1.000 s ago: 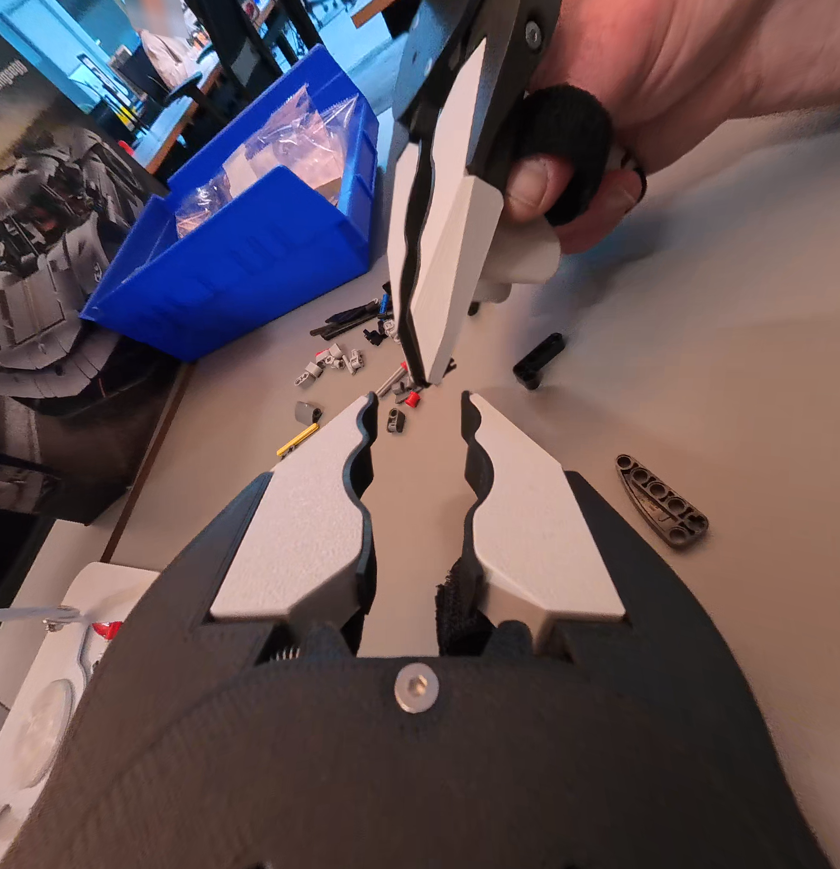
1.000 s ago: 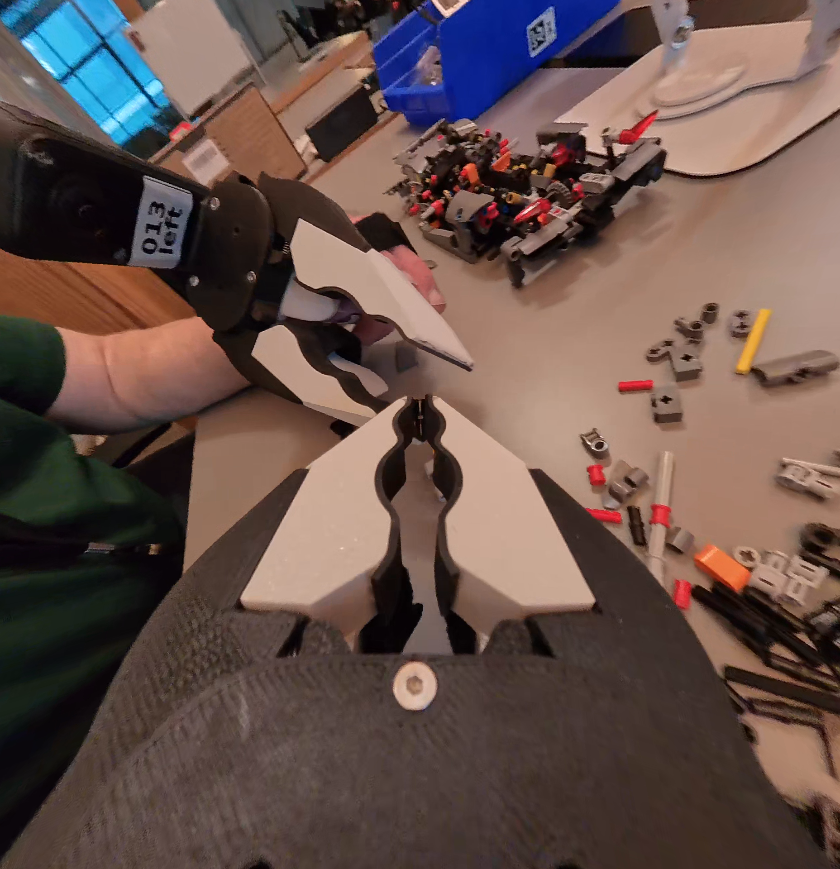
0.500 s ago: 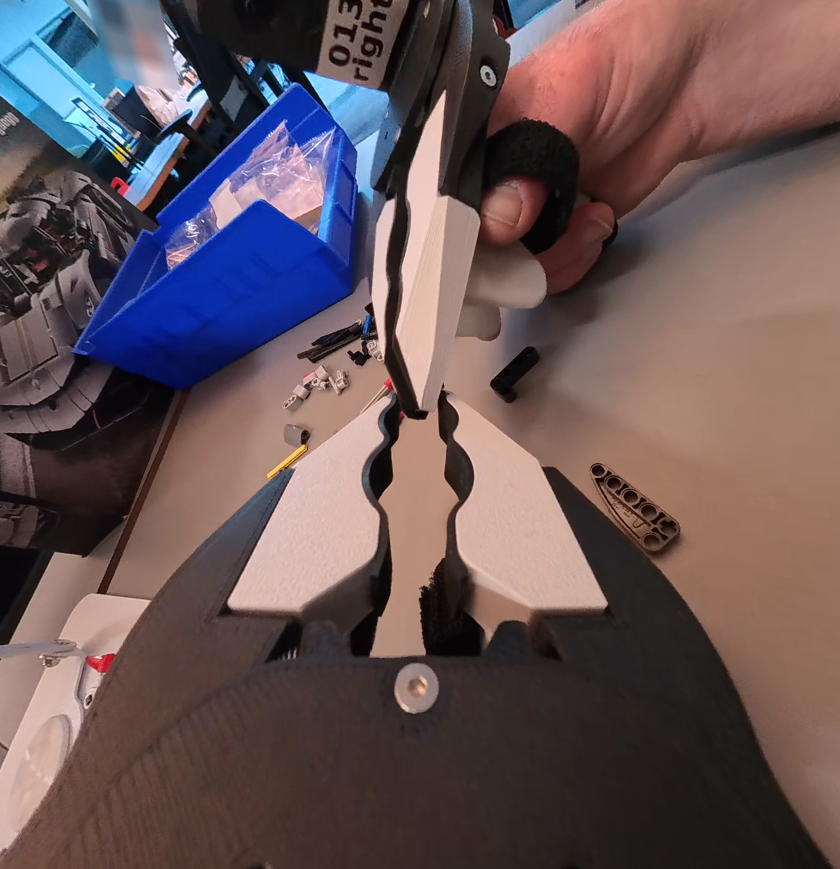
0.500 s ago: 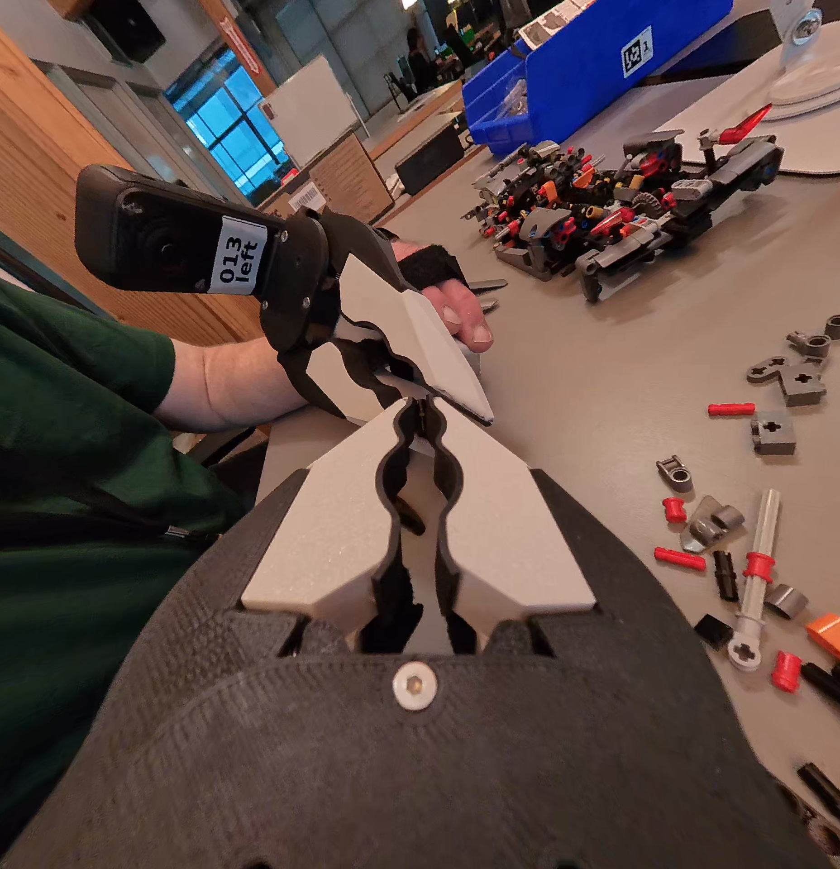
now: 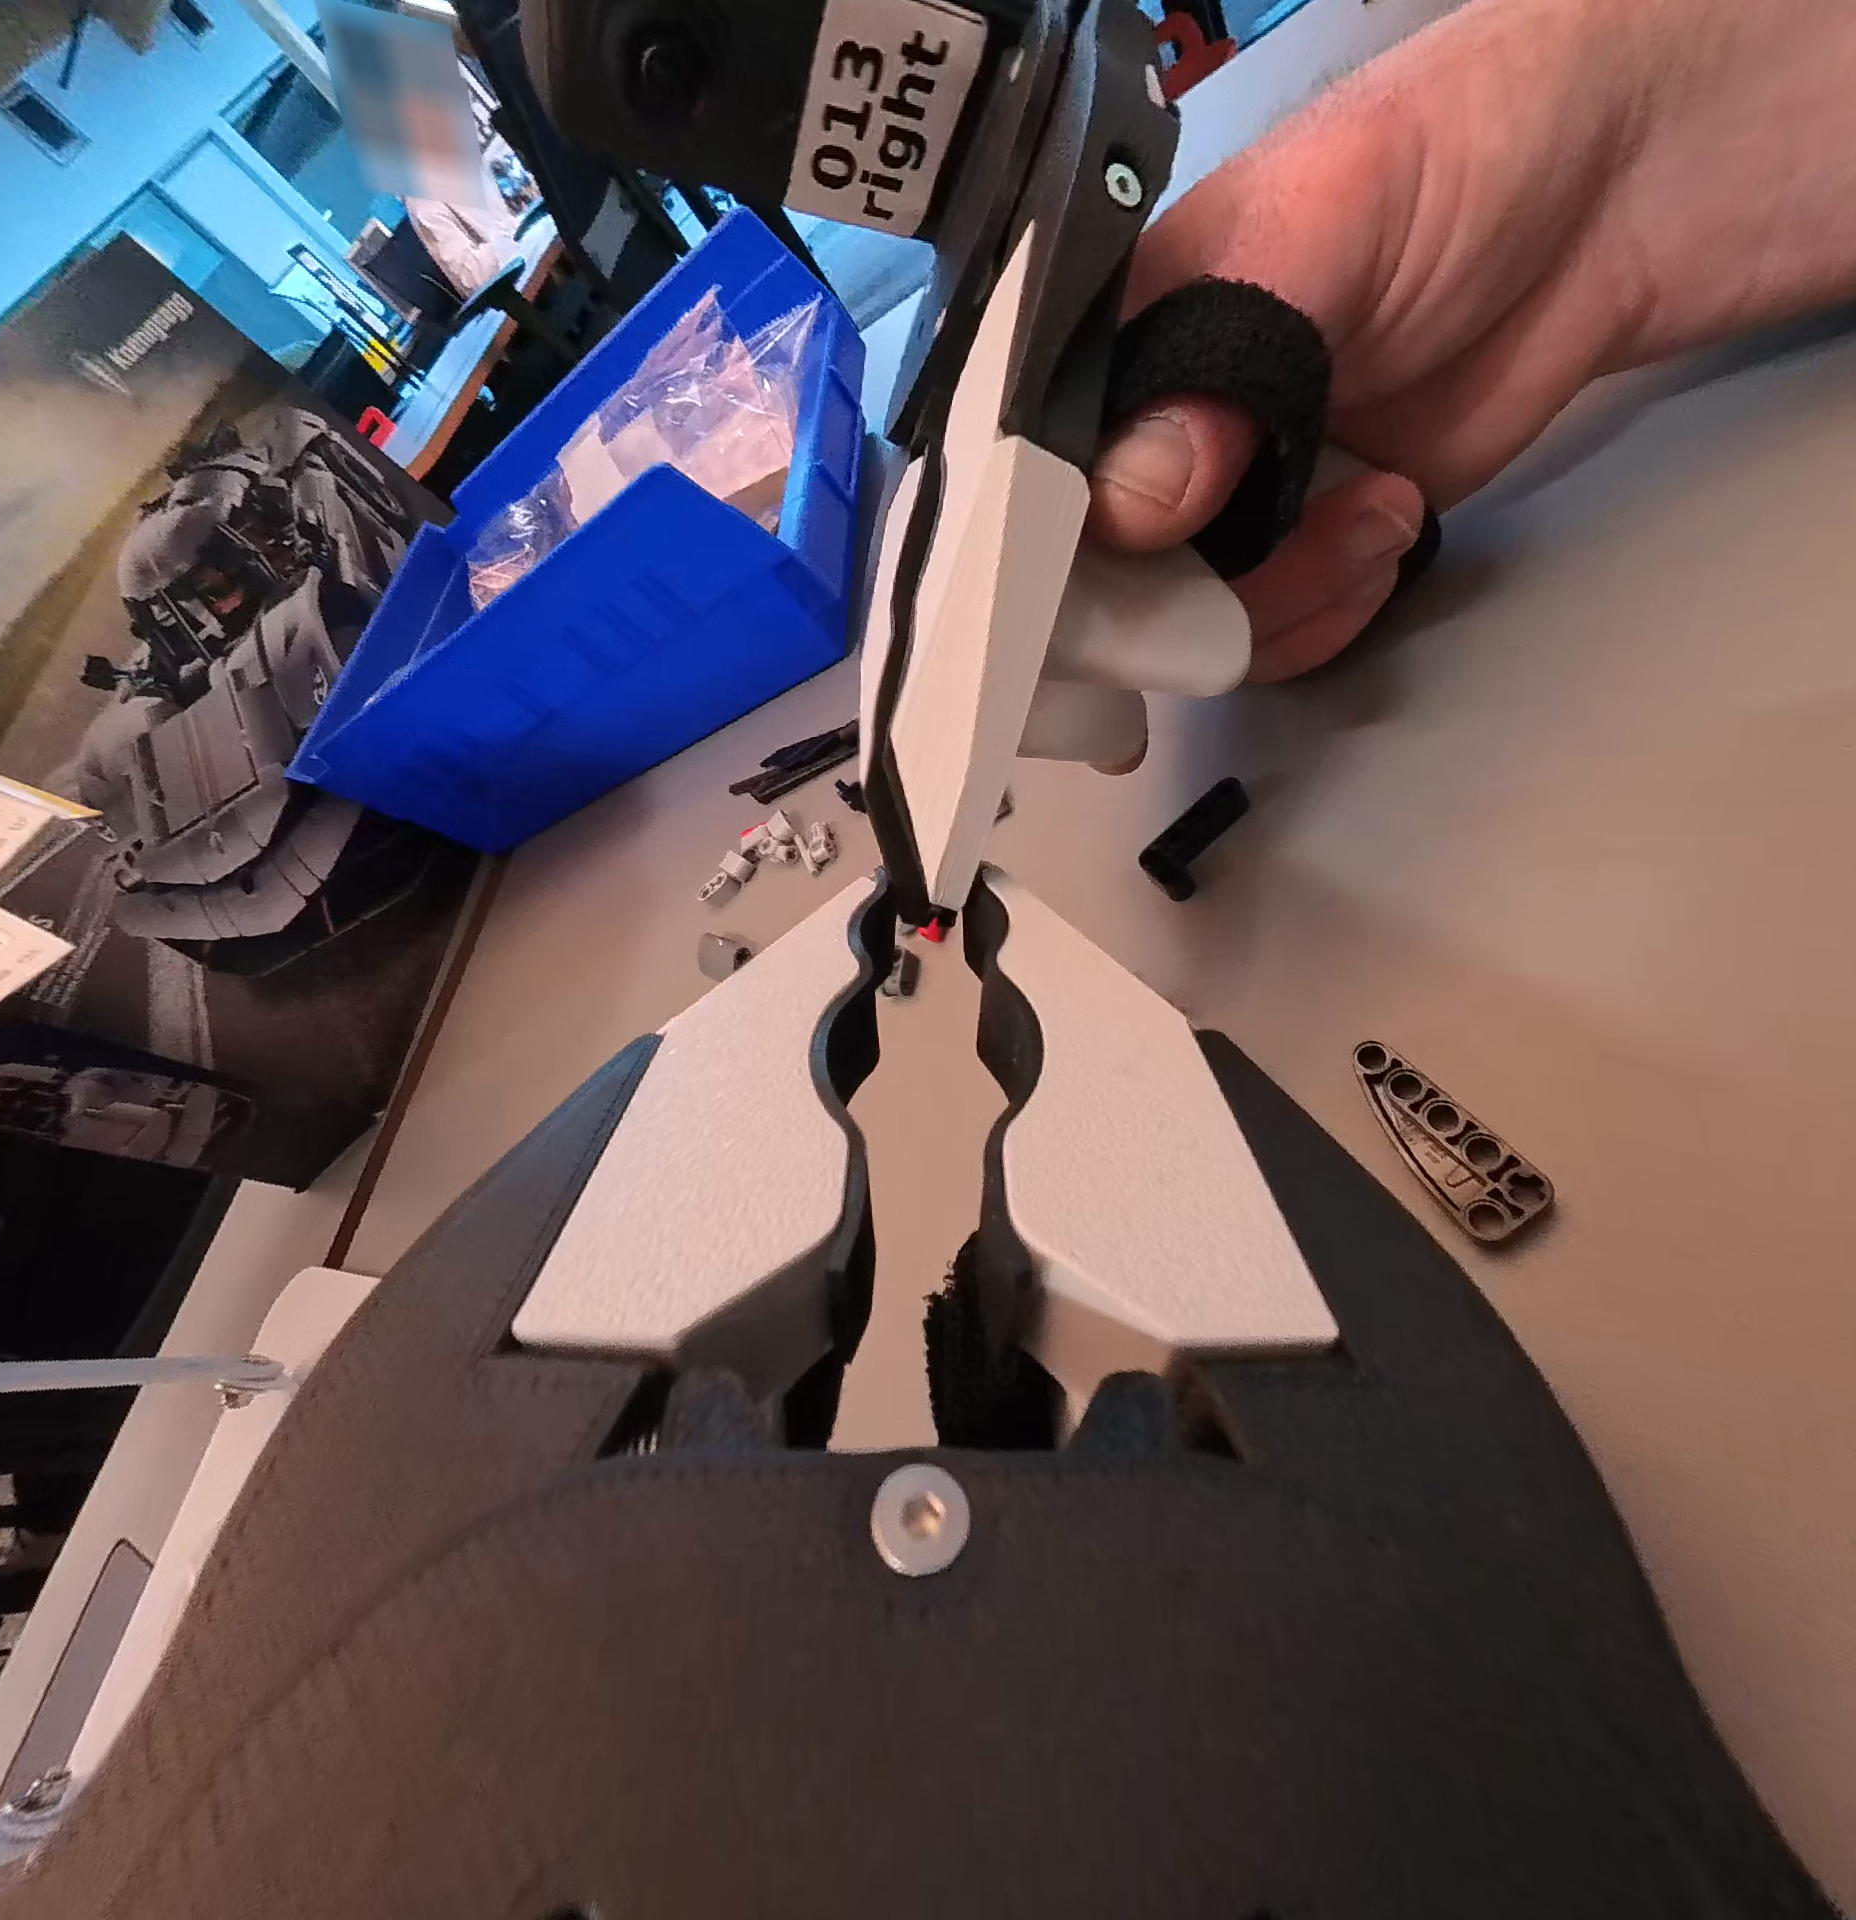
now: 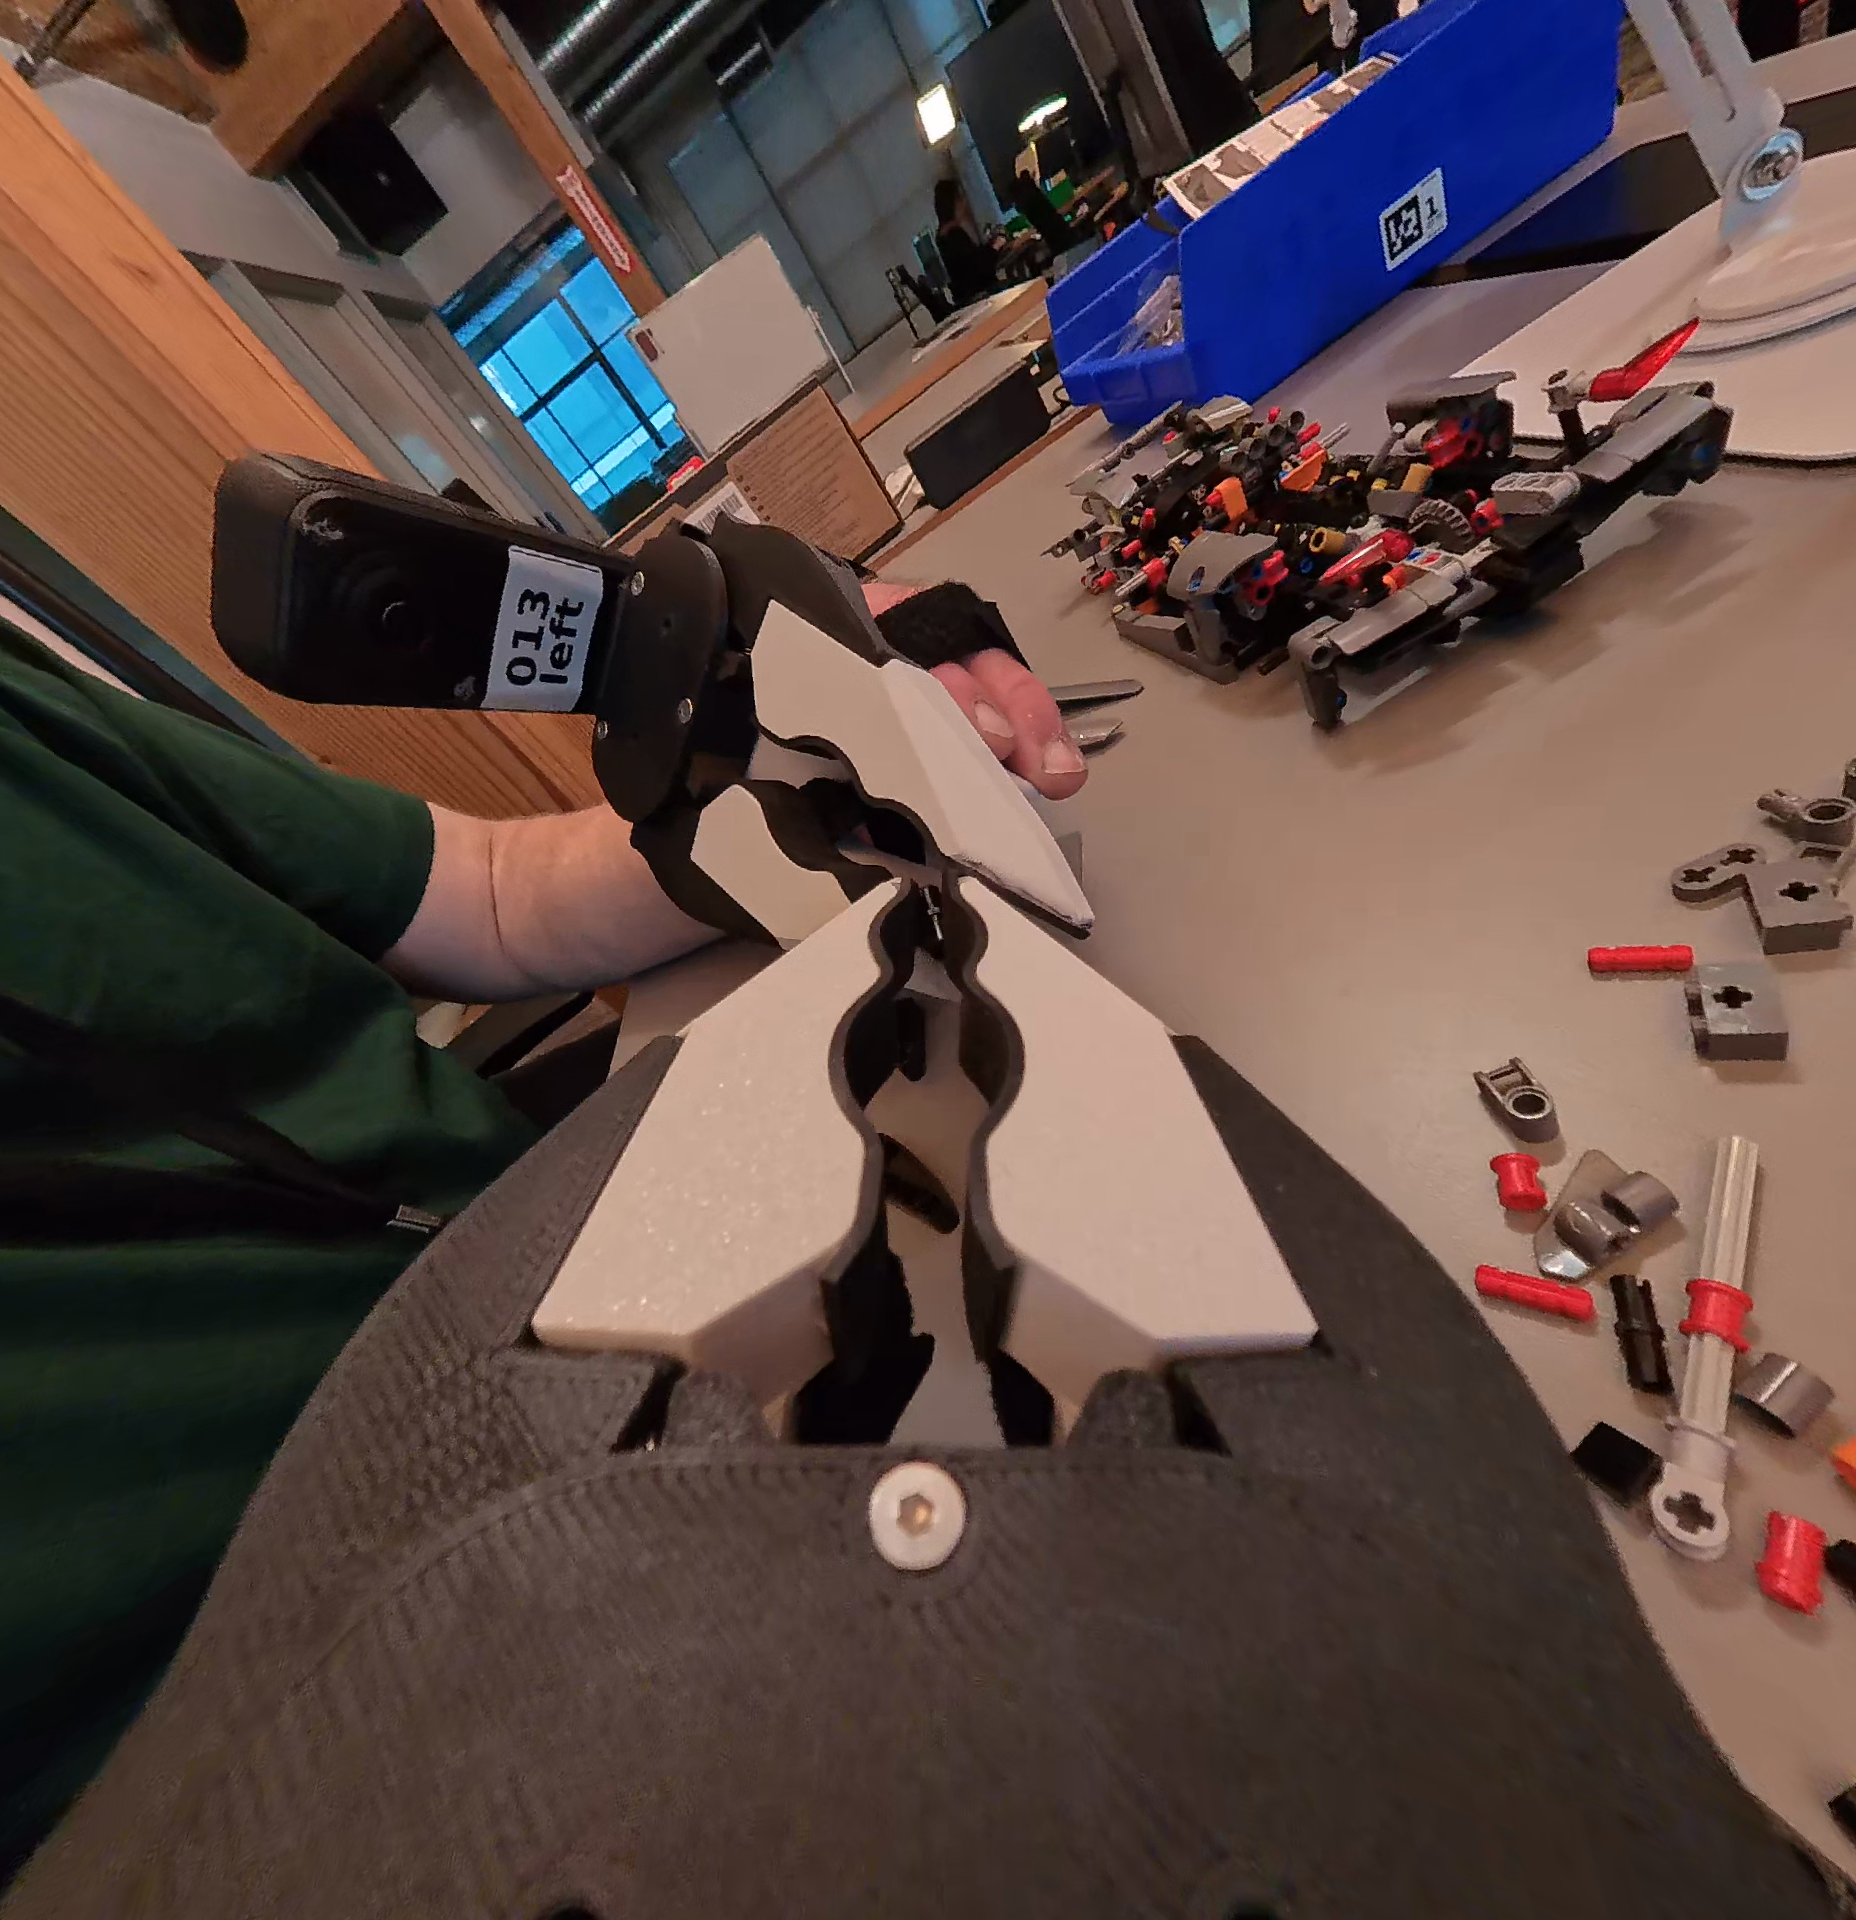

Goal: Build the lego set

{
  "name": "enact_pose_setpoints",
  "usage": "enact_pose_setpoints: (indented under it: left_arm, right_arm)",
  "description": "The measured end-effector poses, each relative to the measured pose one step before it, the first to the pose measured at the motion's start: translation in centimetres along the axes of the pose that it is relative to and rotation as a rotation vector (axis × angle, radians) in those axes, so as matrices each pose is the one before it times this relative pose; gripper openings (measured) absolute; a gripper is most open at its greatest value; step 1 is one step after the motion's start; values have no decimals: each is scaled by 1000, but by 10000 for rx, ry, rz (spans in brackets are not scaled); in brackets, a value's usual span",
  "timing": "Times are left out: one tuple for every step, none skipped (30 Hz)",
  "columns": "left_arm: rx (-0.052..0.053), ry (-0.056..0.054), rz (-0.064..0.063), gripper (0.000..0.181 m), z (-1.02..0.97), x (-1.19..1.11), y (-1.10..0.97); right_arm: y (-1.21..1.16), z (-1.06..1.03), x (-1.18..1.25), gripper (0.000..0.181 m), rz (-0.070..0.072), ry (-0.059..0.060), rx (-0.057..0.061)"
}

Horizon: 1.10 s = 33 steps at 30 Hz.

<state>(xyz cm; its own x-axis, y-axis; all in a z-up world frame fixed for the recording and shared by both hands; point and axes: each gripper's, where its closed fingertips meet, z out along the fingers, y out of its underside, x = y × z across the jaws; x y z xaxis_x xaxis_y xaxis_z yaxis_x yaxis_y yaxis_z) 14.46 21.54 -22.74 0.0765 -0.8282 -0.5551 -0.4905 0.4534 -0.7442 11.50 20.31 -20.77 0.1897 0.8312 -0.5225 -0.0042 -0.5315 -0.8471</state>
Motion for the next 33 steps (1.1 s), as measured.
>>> enact_pose_setpoints:
  left_arm:
    - [-30,-75,-14,10,-17,-112,-15]
    - [-48,-84,56,10,-3,-88,13]
    - [-42,-56,34,10,12,-44,21]
    - [-5,-8,-16,10,-7,-19,-3]
    - [18,-43,-23,10,-10,-83,-10]
    - [-31,-55,-14,10,1,-99,56]
    - [-44,-15,9,10,10,-25,53]
    - [-7,-4,0,10,7,1,12]
    - [28,-19,-10,10,-5,-19,-41]
    - [8,-19,-7,10,2,-27,-19]
    - [-16,-36,10,10,13,-30,29]
    - [-19,-61,-9,10,23,-72,31]
    - [0,-40,-30,10,8,-78,3]
    - [19,-49,-15,10,0,-68,-12]
    - [-7,-31,-9,11,-1,-45,14]
    - [0,-42,5,11,-14,-58,18]
    - [-15,-65,-8,10,10,-91,15]
    - [-20,-52,-30,10,12,-93,21]
    - [3,-17,-26,10,-6,-52,9]
    - [36,-58,6,10,-23,-89,-12]
    - [-20,-45,-12,10,1,-73,49]
    - [-15,-36,-8,10,5,-77,39]
    - [-19,-66,-38,10,11,-95,39]
    - [-5,-46,-2,10,-7,-52,-15]
    - [14,-31,3,10,-8,-47,-51]
    - [-3,-54,-28,10,0,-79,-18]
    - [2,-54,17,10,-6,-73,29]
    - [11,-18,-12,10,2,-34,27]
    - [10,-1,-29,10,26,-15,44]
    - [12,-4,-1,10,22,5,11]
    - [12,-30,32,10,4,-9,-5]
    - [50,-21,21,10,-36,-26,-81]
    - [92,-30,3,10,-50,-33,-157]
  right_arm:
    - [-104,4,0,3,-22,12,58]
    - [-59,1,17,3,-20,18,37]
    - [-39,9,20,3,3,9,24]
    - [-27,7,27,3,12,-1,30]
    - [-60,13,17,3,-12,21,54]
    - [-60,44,60,3,-59,68,42]
    - [-7,27,62,2,-88,78,-1]
    - [9,7,29,2,-63,38,-12]
    - [-22,-8,-4,2,-24,3,11]
    - [-24,-17,4,2,-6,1,20]
    - [-18,0,27,2,-4,22,16]
    - [-40,-4,61,2,-40,57,24]
    - [-53,8,49,2,-98,78,24]
    - [-59,14,27,2,-79,49,23]
    - [-42,21,19,2,-3,12,30]
    - [-40,25,19,3,51,-12,42]
    - [-68,9,42,3,29,15,59]
    - [-74,7,58,3,-54,69,51]
    - [-44,26,36,3,-77,58,28]
    - [-58,33,9,3,-8,19,42]
    - [-65,38,27,3,51,14,55]
    - [-49,35,50,3,56,24,46]
    - [-67,18,48,3,7,51,48]
    - [-65,6,27,3,-44,56,39]
    - [-58,-3,-25,3,-21,13,33]
    - [-88,3,-11,3,14,6,52]
    - [-45,31,-13,4,-4,23,34]
    - [-2,24,34,5,-26,44,10]
    - [3,20,45,5,23,21,1]
    - [-3,-15,10,5,85,-34,6]
    - [-19,-18,-40,5,93,-62,20]
    - [-48,-31,-97,6,91,-98,36]
    - [-93,-35,-126,6,83,-102,54]
